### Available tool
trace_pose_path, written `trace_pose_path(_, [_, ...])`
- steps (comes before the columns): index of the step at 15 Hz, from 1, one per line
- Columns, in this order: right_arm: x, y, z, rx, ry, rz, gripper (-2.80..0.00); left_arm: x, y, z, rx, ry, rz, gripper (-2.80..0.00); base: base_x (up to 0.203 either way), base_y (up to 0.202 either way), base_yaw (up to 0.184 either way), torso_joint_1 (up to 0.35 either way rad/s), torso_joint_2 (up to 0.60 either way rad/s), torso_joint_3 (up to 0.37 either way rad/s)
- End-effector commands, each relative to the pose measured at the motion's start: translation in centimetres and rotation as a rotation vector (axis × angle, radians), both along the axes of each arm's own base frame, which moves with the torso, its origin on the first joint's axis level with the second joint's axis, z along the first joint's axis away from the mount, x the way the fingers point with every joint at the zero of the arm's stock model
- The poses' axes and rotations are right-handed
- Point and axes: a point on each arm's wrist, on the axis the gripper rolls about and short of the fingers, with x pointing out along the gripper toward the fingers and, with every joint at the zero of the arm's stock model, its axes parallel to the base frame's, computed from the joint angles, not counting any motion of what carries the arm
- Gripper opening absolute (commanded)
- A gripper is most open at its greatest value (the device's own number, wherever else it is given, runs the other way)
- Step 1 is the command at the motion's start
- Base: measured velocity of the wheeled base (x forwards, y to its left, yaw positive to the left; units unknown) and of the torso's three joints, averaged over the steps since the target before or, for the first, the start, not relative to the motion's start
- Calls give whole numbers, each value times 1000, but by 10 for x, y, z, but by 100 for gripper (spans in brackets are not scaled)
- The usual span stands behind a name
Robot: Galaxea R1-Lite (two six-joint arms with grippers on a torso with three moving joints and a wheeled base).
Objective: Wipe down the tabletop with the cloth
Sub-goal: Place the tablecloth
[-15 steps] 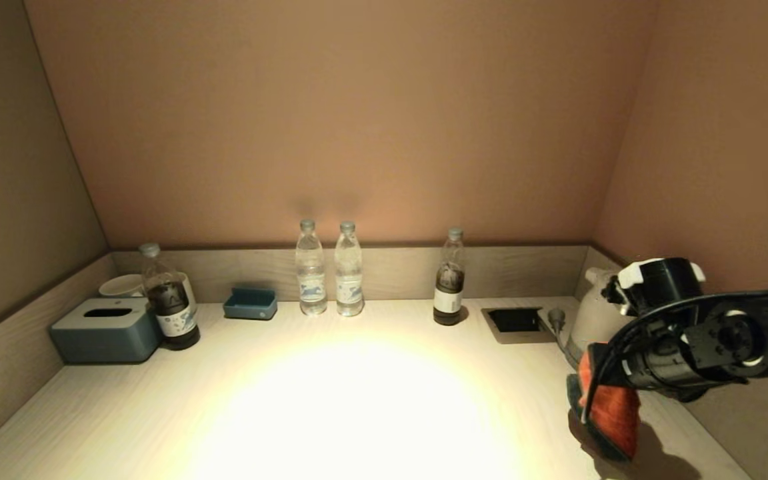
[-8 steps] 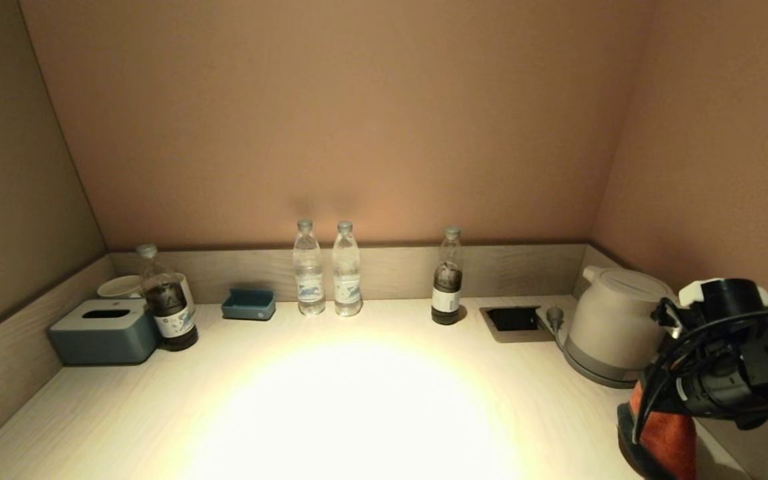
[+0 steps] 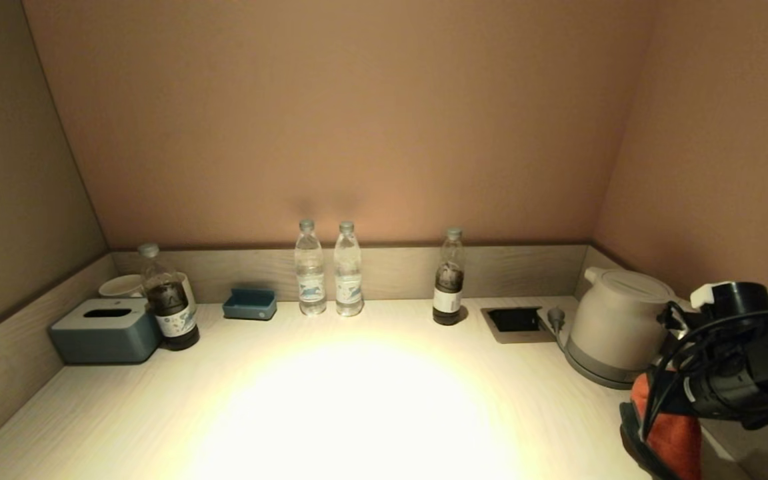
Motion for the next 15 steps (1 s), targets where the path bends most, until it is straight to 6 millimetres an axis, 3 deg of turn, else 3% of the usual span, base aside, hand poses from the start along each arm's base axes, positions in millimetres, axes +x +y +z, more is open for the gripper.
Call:
trace_pose_path(1, [9,-4,-11,10,33,-6,0,0,0,0,-1,0,0,-280,0,0,0,0,0,0])
trace_pose_path(4, [20,-10,-17,22,42,-13,0,0,0,0,-1,0,0,-280,0,0,0,0,0,0])
trace_pose_path(7, [14,-8,-12,22,33,-11,0,0,0,0,-1,0,0,-280,0,0,0,0,0,0])
trace_pose_path(11, [-17,1,35,-18,-95,-6,0,0,0,0,-1,0,0,-280,0,0,0,0,0,0])
trace_pose_path(15, [-37,9,57,-26,-132,0,0,0,0,0,-1,0,0,-280,0,0,0,0,0,0])
